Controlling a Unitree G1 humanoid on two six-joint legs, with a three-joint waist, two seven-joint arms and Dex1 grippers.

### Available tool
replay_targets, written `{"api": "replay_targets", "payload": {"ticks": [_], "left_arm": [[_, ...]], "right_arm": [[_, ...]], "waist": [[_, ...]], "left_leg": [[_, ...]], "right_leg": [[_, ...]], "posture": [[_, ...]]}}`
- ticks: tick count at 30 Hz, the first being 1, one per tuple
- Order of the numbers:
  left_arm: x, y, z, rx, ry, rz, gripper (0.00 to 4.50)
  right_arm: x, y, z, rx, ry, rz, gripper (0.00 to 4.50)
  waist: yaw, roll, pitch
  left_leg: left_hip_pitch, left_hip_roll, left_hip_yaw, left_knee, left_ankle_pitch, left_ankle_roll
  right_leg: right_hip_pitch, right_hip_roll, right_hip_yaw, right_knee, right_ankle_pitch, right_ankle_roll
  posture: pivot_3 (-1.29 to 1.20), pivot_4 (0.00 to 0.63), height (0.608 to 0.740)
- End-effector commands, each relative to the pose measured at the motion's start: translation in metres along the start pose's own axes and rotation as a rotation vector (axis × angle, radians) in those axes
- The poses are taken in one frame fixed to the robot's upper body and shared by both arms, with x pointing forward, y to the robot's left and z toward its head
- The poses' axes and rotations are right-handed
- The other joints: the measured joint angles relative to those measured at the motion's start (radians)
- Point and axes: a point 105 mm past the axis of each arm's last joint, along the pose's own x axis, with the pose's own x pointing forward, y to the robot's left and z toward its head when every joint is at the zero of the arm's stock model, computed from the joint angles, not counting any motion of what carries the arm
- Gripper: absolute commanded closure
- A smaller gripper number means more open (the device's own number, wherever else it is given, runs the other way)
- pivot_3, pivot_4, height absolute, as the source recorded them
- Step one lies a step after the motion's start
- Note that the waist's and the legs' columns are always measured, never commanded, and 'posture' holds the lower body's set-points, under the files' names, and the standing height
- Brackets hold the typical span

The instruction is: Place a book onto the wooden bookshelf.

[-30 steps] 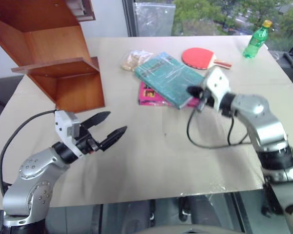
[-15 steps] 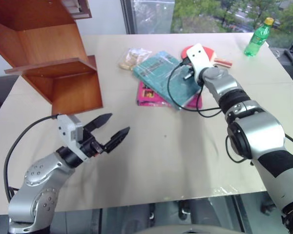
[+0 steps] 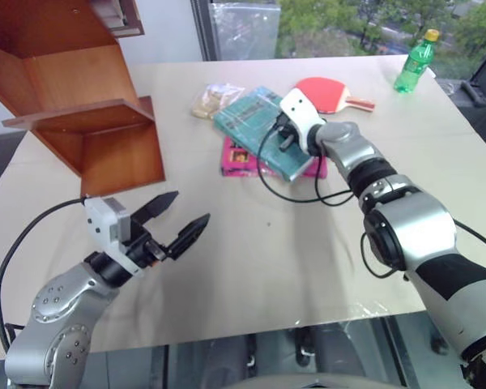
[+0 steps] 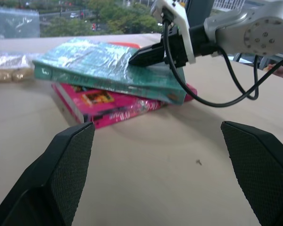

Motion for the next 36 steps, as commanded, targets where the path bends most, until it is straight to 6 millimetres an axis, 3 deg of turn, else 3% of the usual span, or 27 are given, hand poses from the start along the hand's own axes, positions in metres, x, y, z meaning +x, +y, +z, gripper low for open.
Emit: {"api": "replay_targets", "payload": {"ticks": [1,4,8,11,15,28,30,36], "left_arm": [[0.003,-0.003,0.004,0.019,-0.013,-0.034,0.00],[0.006,-0.003,0.004,0.021,-0.019,-0.042,0.00],[0.007,-0.003,0.006,0.025,-0.026,-0.040,0.00],[0.005,-0.005,0.005,0.024,-0.027,-0.035,0.00],[0.001,-0.005,0.006,0.028,-0.028,-0.015,0.00],[-0.006,-0.007,0.003,0.016,-0.024,0.017,0.00],[-0.005,-0.006,0.003,0.015,-0.025,0.014,0.00],[0.000,-0.005,-0.001,-0.004,-0.010,0.003,0.00]], "right_arm": [[-0.020,-0.049,0.037,0.112,-0.157,-0.191,4.28],[-0.034,-0.082,0.027,0.204,-0.095,-0.390,4.28],[-0.045,-0.098,0.005,0.404,-0.031,-0.480,4.28],[-0.042,-0.089,-0.008,0.565,-0.005,-0.427,4.28],[-0.031,-0.067,-0.013,0.642,0.017,-0.297,4.28],[-0.019,-0.029,-0.020,0.492,0.082,-0.057,4.28],[-0.019,-0.027,-0.021,0.481,0.078,-0.035,4.28],[-0.025,-0.040,0.003,0.394,-0.080,-0.013,4.28]], "waist": [[0.004,0.000,0.000],[0.005,0.000,0.000],[-0.002,0.000,0.000],[-0.002,0.001,0.000],[-0.002,0.001,0.000],[-0.001,0.000,0.000],[-0.001,0.000,0.000],[-0.001,0.001,0.000]], "left_leg": [[0.000,0.000,0.000,0.000,0.000,0.000],[-0.002,-0.001,-0.002,0.000,0.000,0.000],[-0.002,-0.001,-0.001,0.000,0.000,0.000],[-0.002,0.000,0.000,0.000,0.000,0.000],[-0.001,0.001,0.001,0.000,0.000,0.000],[-0.001,0.001,0.000,0.000,0.000,0.000],[-0.001,0.001,0.000,0.000,0.000,0.000],[-0.001,0.001,0.000,0.000,0.000,0.000]], "right_leg": [[0.000,0.000,0.000,0.000,0.000,0.000],[0.000,-0.001,-0.002,-0.001,0.000,0.000],[0.000,0.000,-0.002,-0.002,0.000,0.000],[0.000,0.000,-0.001,-0.002,0.000,0.000],[0.000,0.001,0.000,-0.001,0.000,0.000],[0.000,0.001,-0.001,-0.001,0.000,0.000],[0.000,0.001,0.000,-0.001,0.000,0.000],[0.000,0.001,0.000,-0.001,0.000,0.000]], "posture": [[0.00,0.150,0.740],[0.00,0.150,0.740],[0.00,0.150,0.740],[0.00,0.150,0.740],[0.00,0.150,0.740],[0.00,0.150,0.740],[0.00,0.150,0.740],[0.00,0.150,0.740]]}}
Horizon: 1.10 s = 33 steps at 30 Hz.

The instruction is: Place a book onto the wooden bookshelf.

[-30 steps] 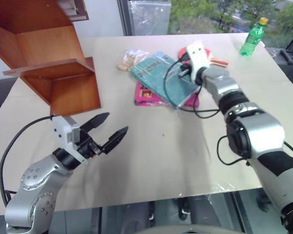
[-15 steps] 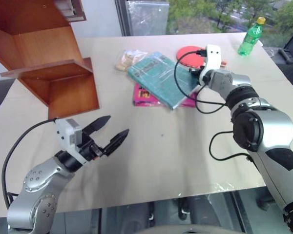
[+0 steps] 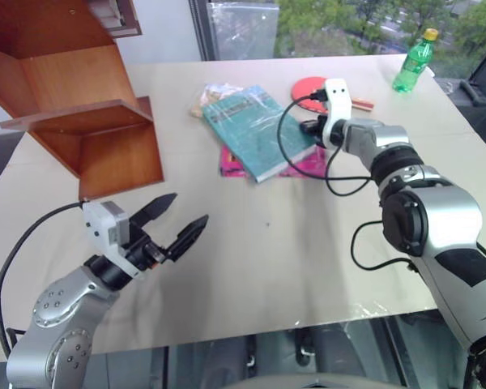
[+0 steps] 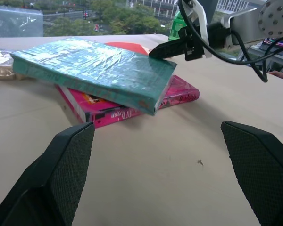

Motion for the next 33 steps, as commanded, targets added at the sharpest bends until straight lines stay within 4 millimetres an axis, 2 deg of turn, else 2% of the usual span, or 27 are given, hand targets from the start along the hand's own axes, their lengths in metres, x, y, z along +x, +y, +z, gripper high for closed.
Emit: {"api": "replay_targets", "payload": {"ticks": [1,5,8,11,13,18,21,24,27,29,33], "left_arm": [[0.004,-0.003,0.003,0.011,-0.005,-0.020,0.00],[0.011,0.001,0.000,0.013,0.007,-0.027,0.00],[0.018,0.005,-0.001,0.015,0.018,-0.031,0.00],[0.022,0.011,-0.002,0.028,0.039,-0.023,0.00],[0.023,0.012,-0.002,0.029,0.047,-0.031,0.00],[0.024,0.012,-0.002,0.035,0.052,-0.038,0.00],[0.022,0.012,-0.001,0.042,0.054,-0.029,0.00],[0.018,0.010,-0.001,0.046,0.057,-0.014,0.00],[0.014,0.009,-0.002,0.044,0.059,0.003,0.00],[0.011,0.007,-0.003,0.038,0.058,0.011,0.00],[0.011,0.005,-0.004,0.032,0.056,0.015,0.00]], "right_arm": [[-0.006,0.002,0.022,-0.105,-0.084,0.046,4.28],[-0.011,-0.001,0.035,-0.254,-0.122,0.032,4.28],[-0.013,0.006,0.044,-0.290,-0.161,0.065,4.28],[-0.009,0.033,0.045,-0.372,-0.175,0.161,4.28],[-0.001,0.048,0.040,-0.440,-0.161,0.162,4.28],[0.020,0.088,0.017,-0.467,-0.112,0.222,4.28],[0.032,0.102,-0.014,-0.540,-0.003,0.241,4.28],[0.034,0.100,-0.045,-0.609,0.117,0.281,4.28],[0.026,0.097,-0.067,-0.637,0.202,0.380,4.28],[0.015,0.088,-0.082,-0.668,0.261,0.448,4.28],[-0.005,0.071,-0.097,-0.707,0.315,0.496,4.28]], "waist": [[0.000,0.000,0.000],[0.002,0.000,0.000],[0.002,0.000,0.000],[0.002,0.000,0.000],[-0.002,0.000,0.000],[0.000,0.001,0.001],[0.003,0.001,0.000],[0.004,0.001,0.000],[0.005,0.000,-0.001],[0.007,0.000,-0.002],[0.013,0.002,-0.007]], "left_leg": [[0.000,0.000,0.000,0.000,0.000,0.000],[0.000,0.000,0.000,0.000,0.000,0.000],[-0.001,0.000,0.000,0.000,0.000,0.000],[-0.001,0.000,-0.001,0.000,0.000,0.000],[-0.001,0.000,-0.001,0.000,0.000,0.000],[0.000,0.001,0.000,0.000,0.000,0.000],[-0.001,0.000,0.000,0.000,0.000,0.000],[-0.001,-0.001,-0.001,0.000,0.000,0.000],[0.000,-0.001,-0.002,0.000,0.000,0.000],[0.000,-0.001,-0.003,0.000,0.000,0.000],[0.003,-0.002,-0.004,0.000,0.000,0.000]], "right_leg": [[0.000,0.000,0.000,0.000,0.000,0.000],[0.000,0.000,0.000,0.000,0.000,0.000],[0.000,0.000,-0.001,0.000,0.000,0.000],[0.000,0.000,-0.001,0.000,0.000,0.000],[0.000,0.000,-0.001,0.000,0.000,0.000],[-0.001,0.001,0.000,0.000,0.000,0.000],[-0.001,0.000,-0.001,0.000,0.000,0.000],[-0.001,-0.001,-0.002,-0.001,0.000,0.000],[0.001,-0.001,-0.002,-0.001,0.000,0.000],[0.001,-0.001,-0.003,-0.001,0.000,0.000],[0.004,-0.002,-0.003,-0.001,0.000,0.000]], "posture": [[0.00,0.150,0.740],[0.00,0.150,0.740],[0.00,0.150,0.740],[0.00,0.150,0.740],[0.00,0.150,0.740],[0.00,0.150,0.740],[0.00,0.150,0.740],[0.00,0.150,0.740],[0.00,0.150,0.740],[0.00,0.150,0.740],[0.00,0.150,0.740]]}}
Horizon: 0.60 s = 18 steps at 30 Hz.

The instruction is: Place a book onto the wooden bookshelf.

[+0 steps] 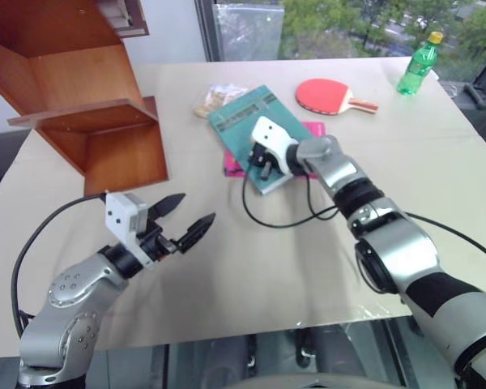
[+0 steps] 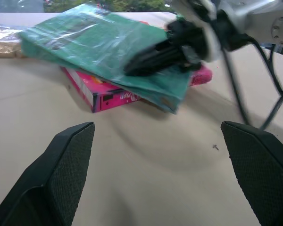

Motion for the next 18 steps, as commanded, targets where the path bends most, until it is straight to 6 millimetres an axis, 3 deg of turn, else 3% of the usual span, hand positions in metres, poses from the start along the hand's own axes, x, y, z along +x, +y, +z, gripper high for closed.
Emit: {"api": "replay_targets", "payload": {"ticks": [1,3,8,11,15,17,18], "left_arm": [[0.000,-0.005,0.013,0.040,-0.050,-0.009,0.00],[0.001,-0.005,0.013,0.038,-0.052,-0.012,0.00],[0.008,-0.004,0.013,0.027,-0.052,-0.044,0.00],[0.012,-0.005,0.013,0.007,-0.044,-0.063,0.00],[0.016,-0.004,0.011,-0.026,-0.017,-0.067,0.00],[0.020,-0.005,0.011,-0.079,-0.002,-0.077,0.00],[0.023,-0.006,0.011,-0.114,-0.001,-0.082,0.00]], "right_arm": [[-0.015,0.013,-0.045,0.040,0.133,0.072,4.28],[-0.023,0.009,-0.039,0.037,0.084,0.047,4.28],[-0.064,-0.007,0.037,0.160,-0.305,0.027,4.28],[-0.091,-0.015,0.065,0.206,-0.434,-0.003,4.28],[-0.110,-0.027,0.069,0.209,-0.457,-0.118,4.28],[-0.118,-0.034,0.060,0.187,-0.439,-0.196,4.28],[-0.124,-0.034,0.057,0.189,-0.446,-0.217,4.05]], "waist": [[0.006,0.001,-0.002],[0.007,0.002,-0.002],[0.016,0.005,0.000],[0.017,0.006,0.001],[0.017,0.006,0.001],[0.018,0.006,0.001],[0.021,0.006,0.001]], "left_leg": [[0.001,0.000,0.000,0.000,0.000,0.000],[0.005,0.000,0.000,0.000,0.000,0.000],[0.010,0.000,-0.001,0.000,0.000,0.000],[0.008,0.000,-0.001,0.000,0.000,0.000],[0.007,0.000,-0.001,0.000,0.000,0.000],[0.007,0.000,-0.001,-0.001,0.000,0.000],[0.007,0.000,-0.001,-0.001,0.000,0.000]], "right_leg": [[0.001,0.000,0.000,0.000,0.000,0.000],[0.004,0.000,0.000,0.001,0.000,0.000],[0.010,0.000,0.000,0.000,0.000,0.000],[0.007,0.000,0.000,0.001,0.000,0.000],[0.007,0.001,-0.001,-0.001,0.000,0.000],[0.007,0.000,-0.001,-0.002,0.000,0.000],[0.007,0.000,-0.001,-0.002,0.000,0.000]], "posture": [[0.00,0.150,0.740],[0.00,0.150,0.740],[0.00,0.150,0.740],[0.00,0.150,0.740],[0.00,0.150,0.740],[0.00,0.150,0.740],[0.00,0.150,0.740]]}}
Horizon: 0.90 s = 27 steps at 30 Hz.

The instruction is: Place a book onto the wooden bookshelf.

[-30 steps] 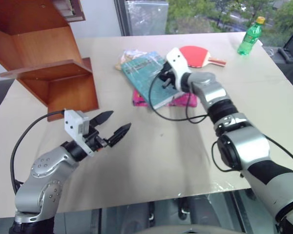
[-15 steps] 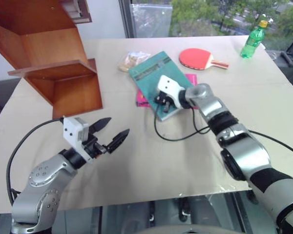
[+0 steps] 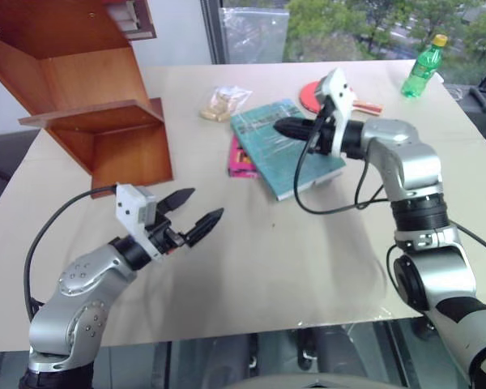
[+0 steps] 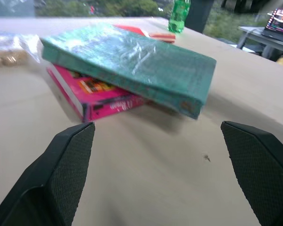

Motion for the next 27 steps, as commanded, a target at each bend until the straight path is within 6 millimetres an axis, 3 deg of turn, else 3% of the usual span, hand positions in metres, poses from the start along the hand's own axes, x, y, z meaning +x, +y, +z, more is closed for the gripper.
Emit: {"api": "replay_targets", "payload": {"ticks": [1,6,8,10,12,17,27], "left_arm": [[0.005,-0.002,0.008,-0.076,-0.008,-0.017,0.00],[0.024,-0.006,0.005,-0.284,0.039,-0.056,0.00],[0.032,-0.005,0.004,-0.361,0.054,-0.069,0.00],[0.038,-0.001,0.003,-0.422,0.061,-0.072,0.00],[0.046,0.003,0.002,-0.485,0.066,-0.079,0.00],[0.073,0.009,0.000,-0.570,0.096,-0.118,0.00],[0.152,-0.002,-0.008,-0.896,0.139,-0.195,0.00]], "right_arm": [[-0.019,-0.007,0.012,-0.052,-0.063,-0.083,3.74],[-0.064,0.029,-0.001,-0.241,0.005,-0.074,1.38],[-0.087,0.053,-0.008,-0.271,0.042,-0.040,0.58],[-0.104,0.075,-0.013,-0.233,0.043,-0.018,0.15],[-0.121,0.094,-0.022,-0.219,0.093,-0.019,0.15],[-0.139,0.120,-0.027,-0.187,0.138,-0.101,0.15],[-0.148,0.124,-0.037,-0.143,0.152,-0.325,0.15]], "waist": [[0.004,0.000,0.000],[0.015,0.000,0.000],[0.021,0.000,0.000],[0.026,-0.001,0.001],[0.028,-0.001,0.001],[0.028,-0.005,0.002],[0.031,-0.011,0.004]], "left_leg": [[-0.001,0.000,-0.001,0.000,0.000,0.000],[-0.003,-0.001,-0.003,0.000,0.000,0.000],[-0.004,-0.001,-0.004,0.000,0.000,0.000],[-0.003,-0.001,-0.004,0.000,0.000,0.000],[-0.003,-0.001,-0.005,0.000,0.000,0.000],[0.001,-0.001,-0.003,0.001,0.000,0.000],[0.000,-0.001,-0.004,0.004,0.000,0.000]], "right_leg": [[0.000,0.000,-0.001,0.000,0.000,0.000],[0.000,-0.001,-0.003,-0.001,0.000,0.001],[0.000,-0.001,-0.003,-0.001,0.000,0.001],[-0.001,0.000,-0.003,-0.002,0.000,0.001],[0.000,0.000,-0.003,-0.001,-0.001,0.001],[0.002,0.001,-0.001,-0.001,-0.003,0.006],[0.004,0.001,-0.001,0.000,-0.003,0.006]], "posture": [[0.00,0.150,0.740],[0.00,0.150,0.740],[0.00,0.150,0.740],[0.00,0.150,0.740],[0.00,0.150,0.740],[0.00,0.150,0.740],[0.00,0.150,0.740]]}}
